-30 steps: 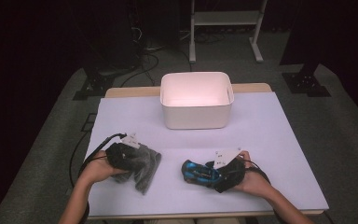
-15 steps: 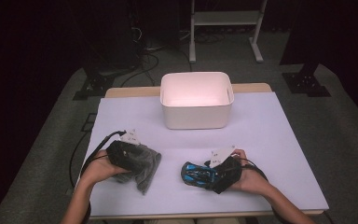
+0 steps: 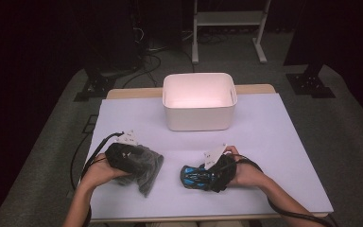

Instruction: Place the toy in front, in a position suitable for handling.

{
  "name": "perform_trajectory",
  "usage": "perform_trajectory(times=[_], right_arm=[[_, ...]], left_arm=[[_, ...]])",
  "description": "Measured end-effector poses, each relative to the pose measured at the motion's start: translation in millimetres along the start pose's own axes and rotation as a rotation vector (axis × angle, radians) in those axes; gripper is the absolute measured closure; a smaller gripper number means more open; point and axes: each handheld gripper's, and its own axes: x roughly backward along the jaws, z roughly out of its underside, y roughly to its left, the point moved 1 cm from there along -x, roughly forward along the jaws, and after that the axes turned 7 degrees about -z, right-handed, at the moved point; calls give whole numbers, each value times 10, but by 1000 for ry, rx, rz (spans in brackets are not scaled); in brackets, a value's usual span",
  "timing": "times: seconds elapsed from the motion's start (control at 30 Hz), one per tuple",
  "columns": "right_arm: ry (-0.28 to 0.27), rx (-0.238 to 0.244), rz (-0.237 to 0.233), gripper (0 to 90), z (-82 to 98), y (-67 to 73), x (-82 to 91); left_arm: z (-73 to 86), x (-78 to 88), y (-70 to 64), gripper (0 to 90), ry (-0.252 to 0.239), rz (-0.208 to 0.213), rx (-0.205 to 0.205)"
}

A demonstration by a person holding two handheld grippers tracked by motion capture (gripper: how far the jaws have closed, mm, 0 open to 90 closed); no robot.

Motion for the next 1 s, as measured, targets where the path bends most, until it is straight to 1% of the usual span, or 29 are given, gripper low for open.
perform_trajectory(times=[0.03, 0.1, 0.13, 0.17, 0.2, 0.23, 0.27, 0.33, 0.4, 0.43, 0.47, 0.53, 0.6, 0.7, 0.77, 0.83, 0.87, 0.9, 0.97, 1.0], right_arm=[[-8, 1, -2, 261, 12, -5, 3], [-21, -14, -2, 254, 31, -5, 11], [-28, -37, -6, 227, 34, -5, 17], [-45, -69, -24, 213, 30, -15, 32], [-65, -83, -18, 217, 28, -9, 63], [-84, -77, -15, 218, 27, 1, 105], [-103, -95, -31, 216, 25, 7, 150], [-115, -115, -44, 216, 27, -13, 225], [-125, -131, -51, 216, 28, -36, 309], [-128, -137, -49, 216, 25, -49, 351], [-123, -137, -37, 216, 21, -65, 393], [-127, -139, -27, 216, 7, -103, 474], [-127, -138, -13, 216, -12, -147, 555], [-136, -144, 6, 216, -41, -226, 665], [-142, -145, 14, 220, -67, -284, 735], [-144, -144, 26, 221, -103, -339, 806], [-149, -142, 31, 221, -123, -367, 842], [-146, -142, 37, 223, -146, -393, 876], [-146, -128, 51, 226, -190, -449, 938], [-149, -130, 55, 226, -215, -472, 967]], left_arm=[[1, 4, 3, 287, -7, -3, 2], [6, -5, -9, 263, -27, -2, 24], [10, -16, -16, 251, -29, -3, 21], [17, -34, -33, 237, -33, 2, 28], [25, -48, -43, 224, -27, 8, 27], [35, -60, -55, 216, -27, 4, 26], [43, -63, -56, 208, -26, -3, 24], [53, -60, -63, 188, -46, -10, 40], [50, -27, -73, 179, -64, -30, 37], [46, -5, -80, 176, -85, -34, 43], [41, 21, -87, 176, -104, -34, 52], [27, 68, -98, 176, -125, -58, 47], [14, 103, -112, 176, -142, -71, 44], [6, 129, -131, 176, -131, -98, 25], [9, 144, -156, 176, -127, -97, 12], [11, 149, -172, 176, -127, -101, 15], [13, 161, -166, 176, -105, -115, -1], [16, 166, -165, 175, -102, -127, 0], [26, 171, -156, 163, -111, -124, 5], [34, 171, -155, 163, -112, -129, 9]])
